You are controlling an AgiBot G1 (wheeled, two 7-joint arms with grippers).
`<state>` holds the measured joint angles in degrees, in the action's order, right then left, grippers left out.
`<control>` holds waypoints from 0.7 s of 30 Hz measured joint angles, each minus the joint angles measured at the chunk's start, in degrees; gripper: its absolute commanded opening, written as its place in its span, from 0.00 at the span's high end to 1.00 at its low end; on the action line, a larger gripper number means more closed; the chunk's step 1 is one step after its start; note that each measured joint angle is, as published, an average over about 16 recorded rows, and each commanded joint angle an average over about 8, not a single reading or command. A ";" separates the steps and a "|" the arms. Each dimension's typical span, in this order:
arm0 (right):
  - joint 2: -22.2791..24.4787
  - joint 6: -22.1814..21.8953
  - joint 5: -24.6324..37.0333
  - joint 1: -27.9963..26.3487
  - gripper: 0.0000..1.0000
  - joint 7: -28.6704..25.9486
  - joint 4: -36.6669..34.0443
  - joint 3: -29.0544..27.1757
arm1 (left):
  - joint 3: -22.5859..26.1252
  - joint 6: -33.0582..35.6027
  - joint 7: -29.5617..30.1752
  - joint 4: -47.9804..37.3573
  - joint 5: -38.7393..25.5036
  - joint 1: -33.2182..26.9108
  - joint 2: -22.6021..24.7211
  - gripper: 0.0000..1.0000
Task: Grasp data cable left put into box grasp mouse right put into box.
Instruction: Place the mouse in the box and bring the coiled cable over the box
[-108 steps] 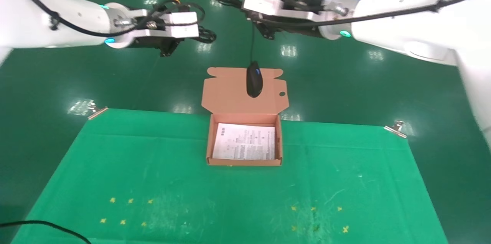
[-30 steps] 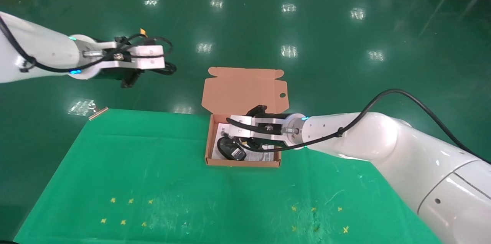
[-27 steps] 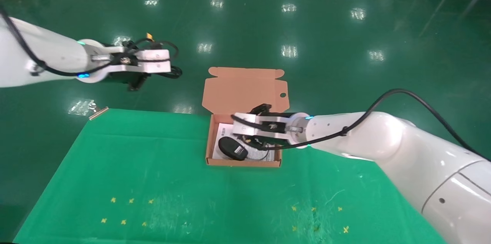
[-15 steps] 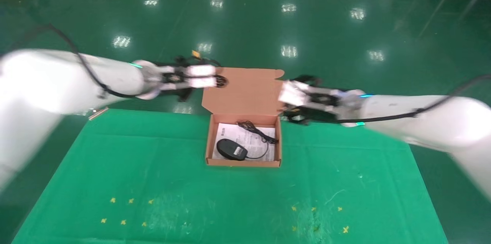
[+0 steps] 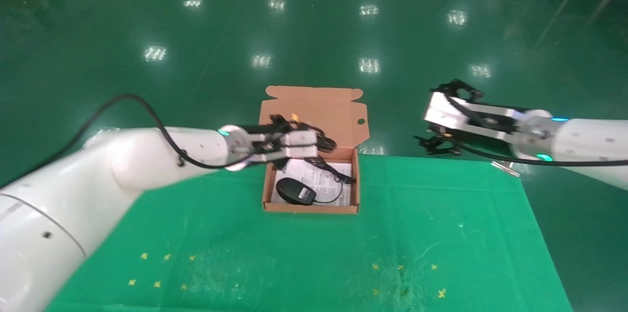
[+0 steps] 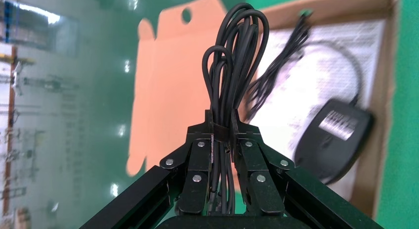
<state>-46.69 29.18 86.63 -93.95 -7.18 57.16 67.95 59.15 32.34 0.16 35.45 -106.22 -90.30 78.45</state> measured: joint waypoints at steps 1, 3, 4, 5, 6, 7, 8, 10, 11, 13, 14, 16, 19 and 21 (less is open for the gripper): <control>0.71 -0.04 0.38 -0.01 0.00 -0.70 0.87 0.11 | 0.55 -0.32 -0.81 -0.06 1.25 0.34 0.02 1.00; 1.98 -0.14 1.14 -0.02 0.00 -2.09 2.48 0.33 | 1.63 -0.85 -2.24 -0.13 3.63 0.94 0.05 1.00; 2.52 -0.18 1.46 -0.02 0.00 -2.71 3.19 0.42 | 2.12 -1.11 -2.86 -0.17 4.64 1.21 0.06 1.00; 3.06 -0.23 1.81 -0.03 0.00 -3.37 3.90 0.52 | 2.62 -1.35 -3.44 -0.22 5.74 1.48 0.07 1.00; 3.54 -0.29 2.15 -0.04 0.00 -3.97 4.55 0.61 | 3.10 -1.54 -3.96 -0.25 6.76 1.71 0.09 0.92; 3.96 -0.34 2.46 -0.04 0.00 -4.53 5.15 0.70 | 3.55 -1.69 -4.43 -0.28 7.72 1.92 0.10 0.79; 4.34 -0.40 2.76 -0.04 0.00 -5.05 5.69 0.78 | 3.97 -1.83 -4.84 -0.32 8.61 2.10 0.11 0.67; 4.93 -0.51 3.28 -0.04 0.00 -5.90 6.56 0.92 | 4.68 -2.00 -5.48 -0.39 10.08 2.38 0.13 0.42; 5.15 -0.56 3.51 -0.04 0.00 -6.25 6.91 0.99 | 4.98 -2.05 -5.74 -0.41 10.70 2.48 0.14 0.29; 5.45 -0.65 3.90 -0.04 0.00 -6.82 7.42 1.10 | 5.47 -2.03 -6.10 -0.49 11.67 2.60 0.15 0.04; 5.54 -0.70 4.06 -0.04 0.00 -7.02 7.59 1.15 | 5.65 -1.98 -6.22 -0.53 12.05 2.62 0.15 0.00; 5.62 -0.75 4.28 -0.04 0.00 -7.30 7.79 1.21 | 5.87 -1.86 -6.35 -0.59 12.53 2.60 0.15 0.00; 5.70 -0.80 4.41 -0.06 0.00 -7.43 7.91 1.26 | 5.99 -1.71 -6.40 -0.43 12.96 2.61 0.00 0.00; 5.70 -0.83 4.45 -0.06 0.00 -7.44 7.94 1.28 | 5.88 -1.54 -6.20 -0.06 13.38 2.52 -0.29 0.00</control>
<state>-40.99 28.36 91.09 -94.01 -14.62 65.10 69.23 65.03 30.80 -6.04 35.39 -92.84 -87.78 78.16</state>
